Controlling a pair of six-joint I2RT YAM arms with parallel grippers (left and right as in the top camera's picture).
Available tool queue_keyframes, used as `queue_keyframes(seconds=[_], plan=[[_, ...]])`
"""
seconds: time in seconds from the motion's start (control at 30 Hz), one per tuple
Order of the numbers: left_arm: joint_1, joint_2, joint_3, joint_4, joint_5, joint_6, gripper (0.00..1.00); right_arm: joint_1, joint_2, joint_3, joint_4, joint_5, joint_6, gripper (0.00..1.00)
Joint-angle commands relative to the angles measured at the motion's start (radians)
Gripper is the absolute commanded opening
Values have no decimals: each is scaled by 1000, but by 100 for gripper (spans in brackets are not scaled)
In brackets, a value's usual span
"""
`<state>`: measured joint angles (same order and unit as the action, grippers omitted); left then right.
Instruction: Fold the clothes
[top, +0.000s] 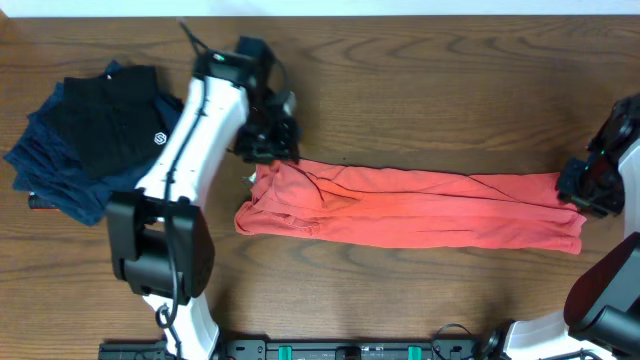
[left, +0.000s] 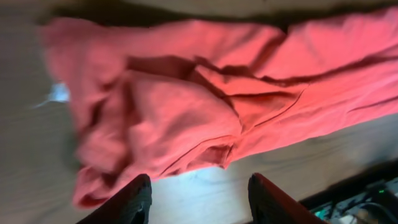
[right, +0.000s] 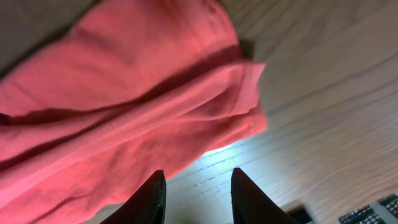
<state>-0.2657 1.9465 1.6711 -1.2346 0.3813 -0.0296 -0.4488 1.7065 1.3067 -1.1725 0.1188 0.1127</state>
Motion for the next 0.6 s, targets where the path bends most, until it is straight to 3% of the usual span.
queue_keyframes(seconds=[0.0, 0.17, 0.37, 0.57], plan=[[-26, 2, -108, 63, -87, -67, 52, -3, -5, -66, 33, -23, -17, 34], [-22, 2, -287, 210, -143, -155, 52, -3, -5, -162, 119, -22, -17, 34], [-21, 2, -430, 192, -136, -187, 52, -3, -5, -191, 167, -23, 7, 38], [-19, -1, -448, 170, -137, -187, 51, -3, -5, -191, 170, -23, 10, 39]])
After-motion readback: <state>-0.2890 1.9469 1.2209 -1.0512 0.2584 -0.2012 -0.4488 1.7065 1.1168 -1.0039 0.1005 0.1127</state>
